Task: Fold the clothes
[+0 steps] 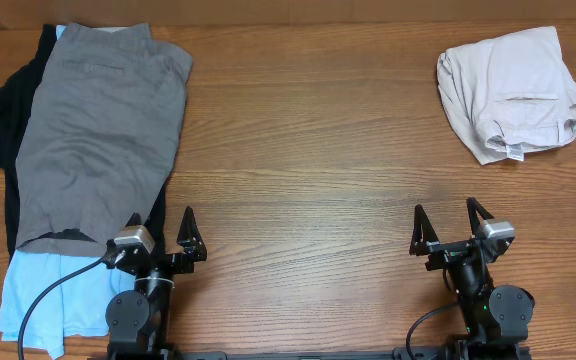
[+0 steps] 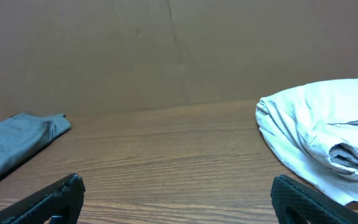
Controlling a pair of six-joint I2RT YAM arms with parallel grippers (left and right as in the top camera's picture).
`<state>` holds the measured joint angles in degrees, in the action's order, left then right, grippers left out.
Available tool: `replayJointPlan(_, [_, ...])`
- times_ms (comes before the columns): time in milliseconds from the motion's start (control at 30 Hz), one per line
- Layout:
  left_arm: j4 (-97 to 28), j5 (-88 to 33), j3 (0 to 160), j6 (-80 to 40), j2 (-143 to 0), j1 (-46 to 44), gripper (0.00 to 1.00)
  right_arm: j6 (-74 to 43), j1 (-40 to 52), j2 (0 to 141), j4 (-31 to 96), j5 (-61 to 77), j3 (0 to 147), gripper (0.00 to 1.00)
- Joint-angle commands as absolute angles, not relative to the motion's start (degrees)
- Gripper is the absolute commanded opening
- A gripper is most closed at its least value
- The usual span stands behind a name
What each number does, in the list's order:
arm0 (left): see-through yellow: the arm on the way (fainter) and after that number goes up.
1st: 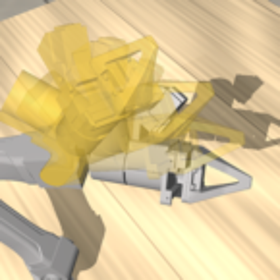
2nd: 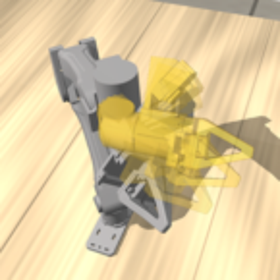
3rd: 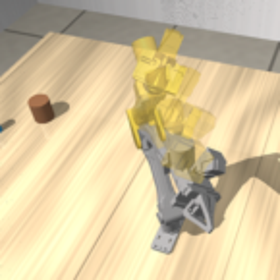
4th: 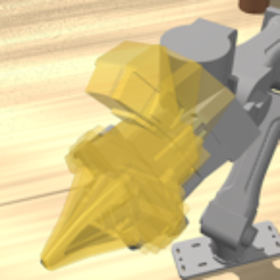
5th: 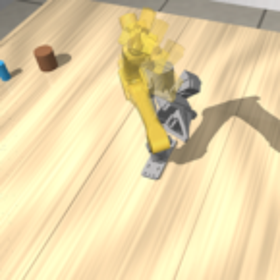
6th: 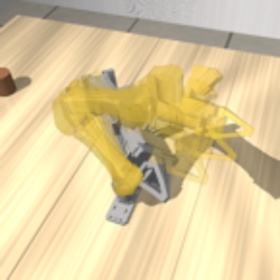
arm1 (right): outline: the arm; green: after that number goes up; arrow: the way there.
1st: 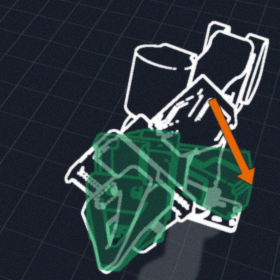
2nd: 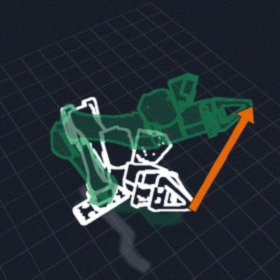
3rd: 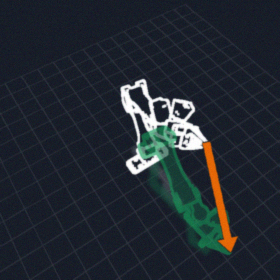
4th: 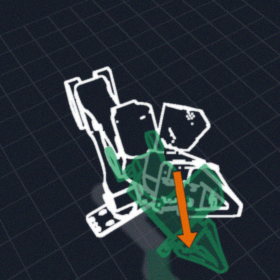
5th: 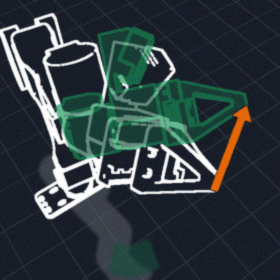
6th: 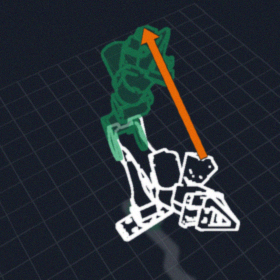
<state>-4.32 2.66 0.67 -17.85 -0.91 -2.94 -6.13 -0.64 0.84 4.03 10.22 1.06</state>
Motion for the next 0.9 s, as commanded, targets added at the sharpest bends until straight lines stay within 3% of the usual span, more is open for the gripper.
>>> replayJointPlan(0, [-4.05, 3.38, 0.27, -16.91, -0.30, -2.59, 1.00, -5.96, -0.34, 0.16, 3.73, 9.91, 0.45, 1.00])
replayJointPlan(867, [-4.01, 1.72, 0.27, -16.95, -0.30, -2.61, 1.00, -5.96, -0.34, 0.16, 1.32, 10.28, 0.47, 1.00])
